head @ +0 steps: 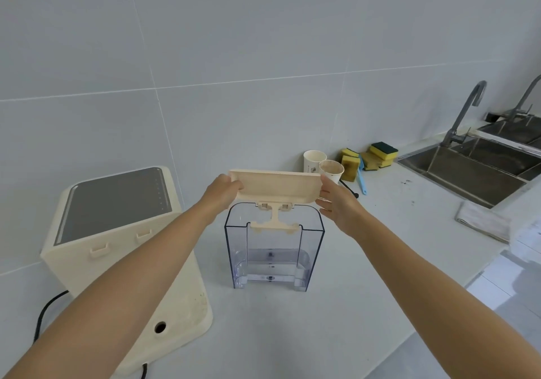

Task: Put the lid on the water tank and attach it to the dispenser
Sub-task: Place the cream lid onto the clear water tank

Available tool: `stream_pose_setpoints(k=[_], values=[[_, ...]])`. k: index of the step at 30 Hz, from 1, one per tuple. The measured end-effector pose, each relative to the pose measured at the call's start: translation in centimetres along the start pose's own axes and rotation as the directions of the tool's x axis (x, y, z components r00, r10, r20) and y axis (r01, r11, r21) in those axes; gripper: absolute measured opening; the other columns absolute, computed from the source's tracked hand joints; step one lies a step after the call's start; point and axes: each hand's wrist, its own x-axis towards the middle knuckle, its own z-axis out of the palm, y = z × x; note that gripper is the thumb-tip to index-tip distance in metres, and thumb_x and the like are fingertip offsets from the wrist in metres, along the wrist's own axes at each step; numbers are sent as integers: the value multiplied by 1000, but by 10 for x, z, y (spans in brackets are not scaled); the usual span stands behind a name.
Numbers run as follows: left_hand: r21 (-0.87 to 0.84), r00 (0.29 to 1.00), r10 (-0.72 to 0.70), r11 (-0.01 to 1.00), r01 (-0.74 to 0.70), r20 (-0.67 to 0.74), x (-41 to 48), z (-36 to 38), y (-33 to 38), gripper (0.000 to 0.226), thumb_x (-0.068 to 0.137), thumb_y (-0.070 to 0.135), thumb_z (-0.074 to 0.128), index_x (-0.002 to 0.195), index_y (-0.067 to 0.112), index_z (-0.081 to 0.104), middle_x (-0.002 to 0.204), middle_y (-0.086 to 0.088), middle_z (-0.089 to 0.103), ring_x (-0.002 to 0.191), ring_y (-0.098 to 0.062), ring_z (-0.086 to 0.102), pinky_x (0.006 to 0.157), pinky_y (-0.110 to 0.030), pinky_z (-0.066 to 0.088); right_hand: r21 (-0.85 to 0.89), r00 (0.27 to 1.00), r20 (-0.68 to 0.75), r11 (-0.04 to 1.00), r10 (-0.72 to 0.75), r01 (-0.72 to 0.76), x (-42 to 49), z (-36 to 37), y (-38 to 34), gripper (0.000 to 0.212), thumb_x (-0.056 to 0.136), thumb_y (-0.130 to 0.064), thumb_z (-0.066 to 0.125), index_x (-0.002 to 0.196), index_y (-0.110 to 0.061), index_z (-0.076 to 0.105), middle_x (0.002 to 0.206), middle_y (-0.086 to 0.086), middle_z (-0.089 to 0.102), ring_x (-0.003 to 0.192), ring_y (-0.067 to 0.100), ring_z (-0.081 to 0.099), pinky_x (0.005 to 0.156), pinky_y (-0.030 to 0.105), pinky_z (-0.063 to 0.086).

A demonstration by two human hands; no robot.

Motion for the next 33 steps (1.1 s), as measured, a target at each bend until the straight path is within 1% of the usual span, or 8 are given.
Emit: stream_pose_setpoints(k=[3,9,13,16,24,28,31,33], values=[[43,999,39,998,-38,-12,-14,3,-5,28,90,20,44,115,7,45,99,-4,46,79,-15,44,67,-27,37,24,1000,5,1000,-19,19,-10,-2,6,60,91,-37,40,144,-15,22,148,8,37,135,26,35,112,39,28],[-41,998,54,998,-55,-17,-36,6,-28,58,86,6,47,140,14,31,149,-5,33,133,-22,33,89,-25,25,-147,994,-33,984,-107,101,-35,1,22,47,93,-32,38,136,-14,36,144,7,38,131,23,37,112,40,27],[-86,998,54,995,-57,-32,-51,7,-40,63,81,-3,46,140,19,34,147,-5,33,130,-20,34,91,-25,25,-238,990,-63,965,-127,108,-43,5,34,41,93,-31,38,129,-12,41,124,4,47,107,15,40,97,32,33],[-143,999,37,989,-37,-2,-58,8,-51,64,80,-5,43,137,24,36,130,-4,41,105,-13,45,87,-26,25,-261,987,-66,957,-149,127,-48,7,46,40,93,-31,39,129,-14,40,113,-1,46,103,14,41,89,29,32],[-168,999,-1,986,9,50,-61,15,-74,72,78,-4,45,140,30,32,151,1,30,135,-23,34,95,-30,32,-352,980,-10,917,-201,185,-55,6,73,43,93,-27,35,136,-25,35,126,-4,48,105,15,43,86,28,30],[-123,996,-40,991,50,81,-67,21,-76,77,80,-3,46,145,31,20,144,1,38,126,-21,44,89,-26,35,-399,992,24,908,-125,124,-51,-2,77,52,93,-37,35,142,-26,25,149,1,35,132,22,34,103,36,29],[-107,994,-69,991,78,85,-73,22,-77,80,83,-1,46,147,30,9,102,14,43,81,-1,45,67,-17,35,-353,997,-10,933,-71,63,-43,-12,68,62,91,-44,37,145,-21,19,156,2,19,142,23,20,114,41,19],[-145,989,-107,982,121,101,-76,25,-78,81,84,2,48,147,27,4,116,7,45,102,-13,48,81,-21,34,-291,998,-27,955,-63,53,-35,-18,58,66,89,-48,39,145,-20,17,157,4,17,142,24,20,117,45,18]])
